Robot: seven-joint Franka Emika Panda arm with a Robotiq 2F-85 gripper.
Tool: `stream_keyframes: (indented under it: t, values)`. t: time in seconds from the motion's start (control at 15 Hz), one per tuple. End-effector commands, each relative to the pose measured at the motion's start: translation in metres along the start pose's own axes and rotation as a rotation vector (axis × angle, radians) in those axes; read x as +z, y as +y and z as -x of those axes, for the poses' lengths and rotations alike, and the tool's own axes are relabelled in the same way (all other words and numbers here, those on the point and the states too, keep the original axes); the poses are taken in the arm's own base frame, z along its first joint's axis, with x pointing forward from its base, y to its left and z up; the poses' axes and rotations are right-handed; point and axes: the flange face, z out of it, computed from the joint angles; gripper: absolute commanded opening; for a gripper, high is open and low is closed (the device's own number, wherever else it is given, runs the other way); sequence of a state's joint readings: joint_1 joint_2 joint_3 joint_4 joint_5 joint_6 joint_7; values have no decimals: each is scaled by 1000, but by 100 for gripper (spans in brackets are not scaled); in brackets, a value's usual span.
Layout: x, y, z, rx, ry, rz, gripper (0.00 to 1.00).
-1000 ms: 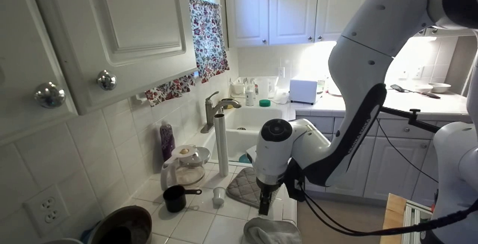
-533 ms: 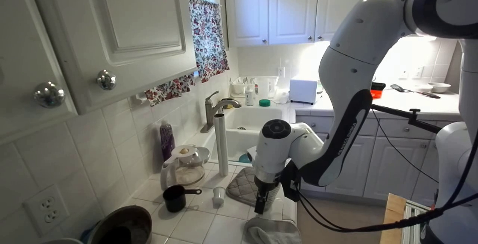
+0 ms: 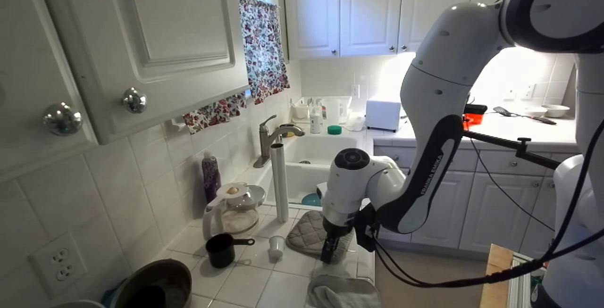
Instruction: Pick up the scoop, put it upright, move the pot and the bag to the left
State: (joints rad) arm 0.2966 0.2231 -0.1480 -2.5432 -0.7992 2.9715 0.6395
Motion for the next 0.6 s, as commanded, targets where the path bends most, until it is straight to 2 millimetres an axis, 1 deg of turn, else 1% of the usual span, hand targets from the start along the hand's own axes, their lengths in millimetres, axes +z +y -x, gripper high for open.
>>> stream_keyframes:
  t: [0.0,0.2,0.33,0.4,0.47,0.53]
  values:
    - [3,9,-2,37,11,-17,47]
    - [3,10,-2,35,11,-16,26]
    - [-3,5,-3,21,14,-12,12]
    - [-12,-1,-5,5,25,3,5]
    - [-23,-8,-7,-20,40,20,1]
    - [-37,-18,-10,-62,64,52,0]
